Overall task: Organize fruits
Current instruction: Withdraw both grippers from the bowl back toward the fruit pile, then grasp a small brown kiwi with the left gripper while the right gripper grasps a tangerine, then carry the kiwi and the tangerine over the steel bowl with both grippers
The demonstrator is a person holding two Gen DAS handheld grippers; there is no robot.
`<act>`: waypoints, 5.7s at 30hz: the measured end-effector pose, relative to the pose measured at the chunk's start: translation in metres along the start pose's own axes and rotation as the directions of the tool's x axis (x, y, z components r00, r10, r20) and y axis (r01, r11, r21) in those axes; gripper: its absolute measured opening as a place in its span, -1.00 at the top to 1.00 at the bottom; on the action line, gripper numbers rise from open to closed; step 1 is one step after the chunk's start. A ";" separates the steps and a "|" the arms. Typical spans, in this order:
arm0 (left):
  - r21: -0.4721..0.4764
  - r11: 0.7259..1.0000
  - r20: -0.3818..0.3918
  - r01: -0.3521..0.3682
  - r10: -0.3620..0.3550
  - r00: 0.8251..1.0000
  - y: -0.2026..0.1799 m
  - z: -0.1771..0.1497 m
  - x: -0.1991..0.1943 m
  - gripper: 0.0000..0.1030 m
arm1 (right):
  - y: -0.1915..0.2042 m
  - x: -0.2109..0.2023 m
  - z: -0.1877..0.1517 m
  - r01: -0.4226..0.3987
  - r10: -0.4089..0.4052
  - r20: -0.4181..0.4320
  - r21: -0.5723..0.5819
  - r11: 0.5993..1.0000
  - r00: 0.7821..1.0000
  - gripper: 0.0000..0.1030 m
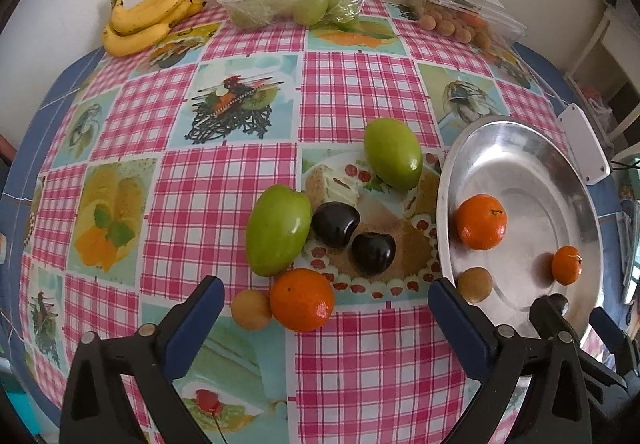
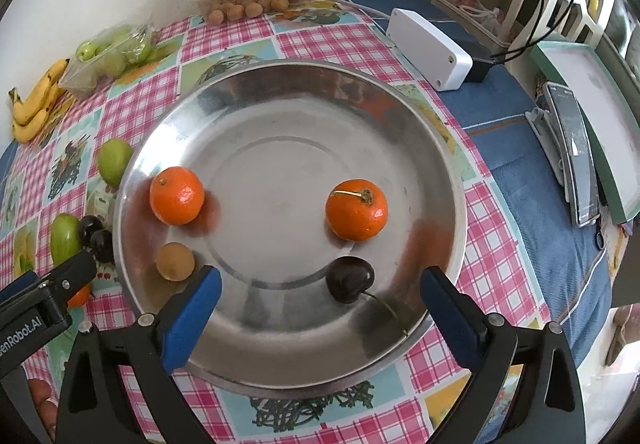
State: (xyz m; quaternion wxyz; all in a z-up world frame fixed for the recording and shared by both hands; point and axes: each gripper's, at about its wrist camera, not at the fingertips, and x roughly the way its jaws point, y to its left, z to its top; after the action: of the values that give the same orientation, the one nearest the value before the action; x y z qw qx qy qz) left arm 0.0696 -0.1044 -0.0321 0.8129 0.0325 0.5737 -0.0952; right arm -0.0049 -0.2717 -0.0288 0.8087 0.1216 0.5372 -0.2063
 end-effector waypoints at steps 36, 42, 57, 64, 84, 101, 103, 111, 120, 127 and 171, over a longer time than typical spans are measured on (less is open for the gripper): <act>-0.311 0.950 0.050 0.008 0.008 0.999 0.146 -0.013 -0.029 -1.00 | 0.137 -0.026 -0.021 -0.226 0.226 -0.023 -0.186 0.956 0.974 -0.93; -0.322 0.947 0.039 0.025 -0.014 0.999 0.151 -0.012 -0.021 -1.00 | 0.156 -0.023 -0.022 -0.289 0.286 -0.045 -0.178 0.941 0.957 -0.93; -0.335 0.939 -0.007 0.074 -0.081 0.997 0.148 -0.009 0.000 -1.00 | 0.162 -0.001 -0.018 -0.311 0.305 -0.067 -0.127 0.942 0.950 -0.51; -0.331 0.938 -0.017 0.100 -0.112 0.994 0.142 -0.007 0.009 -0.97 | 0.167 0.008 -0.017 -0.325 0.316 -0.085 -0.123 0.938 0.945 -0.24; -0.314 0.936 -0.043 0.159 -0.182 0.982 0.125 -0.004 0.016 -0.59 | 0.157 0.011 -0.012 -0.360 0.352 -0.099 -0.080 0.930 0.931 0.27; -0.282 0.939 -0.094 0.199 -0.233 0.968 0.098 -0.009 0.021 -0.03 | 0.131 0.004 -0.016 -0.328 0.318 -0.130 -0.061 0.943 0.939 0.27; -0.284 0.938 -0.098 0.202 -0.237 0.967 0.096 -0.010 0.021 0.01 | 0.130 0.004 -0.016 -0.326 0.316 -0.135 -0.062 0.943 0.939 0.27; -0.297 0.928 -0.108 0.224 -0.266 0.958 0.089 -0.016 0.021 0.28 | 0.126 0.001 -0.017 -0.308 0.296 -0.145 -0.069 0.949 0.944 0.27; -0.298 0.928 -0.103 0.225 -0.265 0.959 0.086 -0.014 0.020 0.49 | 0.121 -0.004 -0.017 -0.306 0.294 -0.151 -0.061 0.950 0.944 0.27; -0.295 0.926 -0.076 0.237 -0.270 0.960 0.089 -0.015 0.010 0.50 | 0.119 -0.012 -0.014 -0.322 0.313 -0.133 -0.054 0.945 0.941 0.27; -0.024 0.953 0.011 0.303 -0.303 0.953 -0.017 -0.010 -0.030 0.50 | -0.014 -0.031 0.001 -0.254 0.254 0.024 0.185 0.949 0.967 0.27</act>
State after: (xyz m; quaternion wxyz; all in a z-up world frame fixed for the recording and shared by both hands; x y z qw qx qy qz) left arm 0.0479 -0.1157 -0.0065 0.7912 -0.0662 0.5700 -0.2115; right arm -0.0206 -0.2783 0.0005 0.8135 0.2649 0.4954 -0.1502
